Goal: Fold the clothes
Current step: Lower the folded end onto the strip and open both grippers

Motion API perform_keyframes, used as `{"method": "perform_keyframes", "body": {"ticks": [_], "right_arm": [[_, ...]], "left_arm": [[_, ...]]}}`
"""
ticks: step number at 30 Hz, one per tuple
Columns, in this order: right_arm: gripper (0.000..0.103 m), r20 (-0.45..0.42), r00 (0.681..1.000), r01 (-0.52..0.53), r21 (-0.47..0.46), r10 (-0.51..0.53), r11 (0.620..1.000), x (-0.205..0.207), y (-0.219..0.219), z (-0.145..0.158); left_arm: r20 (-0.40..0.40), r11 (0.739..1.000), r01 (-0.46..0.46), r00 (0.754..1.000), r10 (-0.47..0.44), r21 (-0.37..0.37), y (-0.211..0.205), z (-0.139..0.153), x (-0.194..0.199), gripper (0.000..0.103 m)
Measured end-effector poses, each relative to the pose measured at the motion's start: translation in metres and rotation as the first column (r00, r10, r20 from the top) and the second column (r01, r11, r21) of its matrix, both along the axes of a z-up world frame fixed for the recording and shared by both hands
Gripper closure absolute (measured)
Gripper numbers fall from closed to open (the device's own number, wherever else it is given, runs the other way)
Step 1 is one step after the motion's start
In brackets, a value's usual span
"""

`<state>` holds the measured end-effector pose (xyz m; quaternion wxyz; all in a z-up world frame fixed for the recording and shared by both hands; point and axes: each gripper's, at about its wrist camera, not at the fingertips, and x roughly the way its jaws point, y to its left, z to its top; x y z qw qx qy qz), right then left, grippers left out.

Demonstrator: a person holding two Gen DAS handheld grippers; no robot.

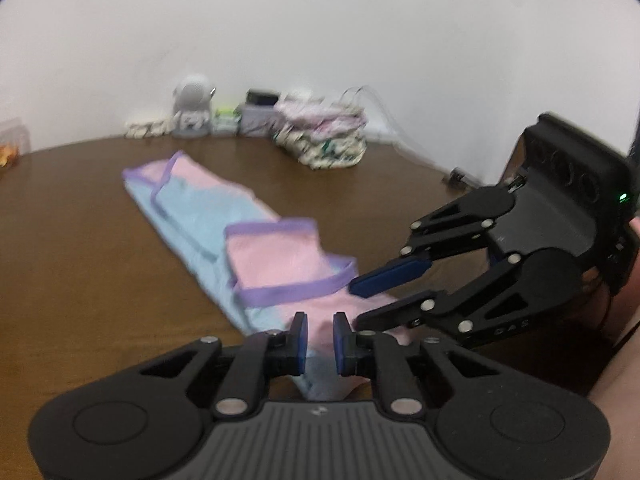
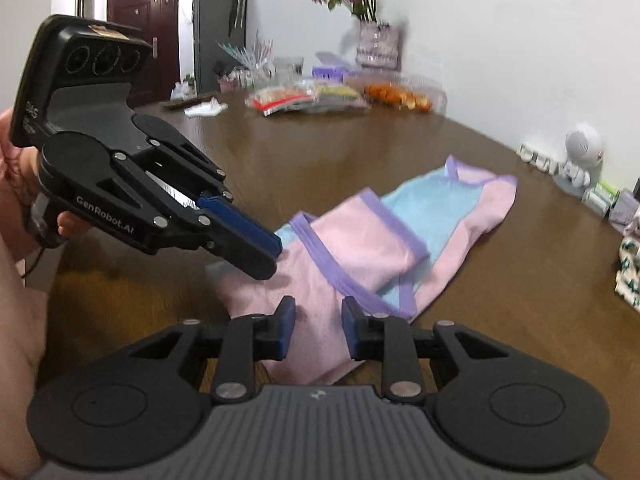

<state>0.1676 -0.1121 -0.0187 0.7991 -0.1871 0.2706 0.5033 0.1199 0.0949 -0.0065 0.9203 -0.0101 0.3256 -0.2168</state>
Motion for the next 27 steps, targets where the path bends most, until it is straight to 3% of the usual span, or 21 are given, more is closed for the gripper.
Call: {"method": "perform_keyframes", "body": {"ticks": [8, 9, 10, 11, 13, 14, 16, 18, 19, 20, 21, 22, 23, 24, 27], "right_arm": [[0.076, -0.024, 1.0, 0.014, 0.019, -0.014, 1.0, 0.002, -0.003, -0.007], [0.075, -0.029, 0.999, 0.016, 0.025, -0.015, 1.0, 0.003, -0.004, -0.005], [0.074, -0.034, 0.999, 0.019, 0.034, -0.018, 0.999, 0.003, -0.005, -0.003], [0.069, -0.034, 0.999, 0.025, 0.061, -0.023, 0.998, 0.002, -0.01, 0.002], [0.053, -0.024, 0.999, 0.035, 0.106, -0.033, 0.994, -0.001, -0.018, 0.012], [0.042, -0.006, 0.999, 0.043, 0.12, -0.043, 0.992, -0.005, -0.024, 0.017], [0.038, 0.017, 0.998, 0.058, 0.13, -0.061, 0.99, -0.013, -0.031, 0.025], [0.039, 0.014, 0.998, 0.062, 0.139, -0.064, 0.988, -0.019, -0.035, 0.027], [0.041, 0.013, 0.998, 0.06, 0.137, -0.063, 0.989, -0.022, -0.035, 0.027], [0.05, 0.013, 0.998, 0.058, 0.129, -0.06, 0.99, -0.023, -0.033, 0.025], [0.066, 0.009, 0.999, 0.051, 0.12, -0.053, 0.991, -0.024, -0.029, 0.023], [0.073, -0.003, 0.999, 0.044, 0.108, -0.044, 0.993, -0.023, -0.024, 0.019], [0.082, -0.016, 0.999, 0.035, 0.095, -0.034, 0.995, -0.022, -0.02, 0.016], [0.085, -0.022, 1.0, 0.023, 0.079, -0.021, 0.997, -0.022, -0.015, 0.011], [0.085, -0.009, 1.0, 0.006, 0.028, -0.005, 1.0, -0.025, -0.009, 0.0]], "left_arm": [[-0.02, 0.999, -0.017, 1.0, 0.018, 0.03, 0.004, -0.009, -0.001, 0.089], [-0.016, 0.999, -0.016, 1.0, 0.017, 0.033, 0.004, -0.008, -0.002, 0.079], [-0.004, 0.999, -0.013, 1.0, 0.013, 0.033, 0.004, -0.004, -0.004, 0.062], [0.012, 1.0, -0.011, 1.0, 0.01, 0.029, 0.004, 0.0, -0.007, 0.053], [0.062, 1.0, -0.009, 0.998, 0.009, 0.007, 0.007, 0.013, -0.018, 0.026], [0.083, 1.0, -0.009, 0.996, 0.009, 0.003, 0.008, 0.018, -0.024, 0.022], [0.12, 1.0, -0.015, 0.993, 0.013, 0.015, 0.008, 0.026, -0.034, 0.019], [0.134, 1.0, -0.016, 0.991, 0.014, 0.02, 0.005, 0.027, -0.038, 0.024], [0.14, 1.0, -0.015, 0.99, 0.012, 0.019, 0.003, 0.027, -0.04, 0.039], [0.142, 1.0, -0.012, 0.99, 0.009, 0.021, 0.001, 0.026, -0.04, 0.052], [0.128, 1.0, -0.01, 0.992, 0.007, 0.028, -0.001, 0.022, -0.038, 0.079], [0.114, 0.999, -0.008, 0.993, 0.004, 0.035, -0.002, 0.018, -0.036, 0.093], [0.1, 0.999, -0.005, 0.995, 0.001, 0.042, -0.004, 0.015, -0.034, 0.094], [0.086, 0.999, -0.003, 0.996, -0.002, 0.049, -0.005, 0.011, -0.032, 0.093], [0.043, 0.998, 0.006, 0.999, -0.009, 0.07, -0.01, -0.001, -0.026, 0.093]]}}
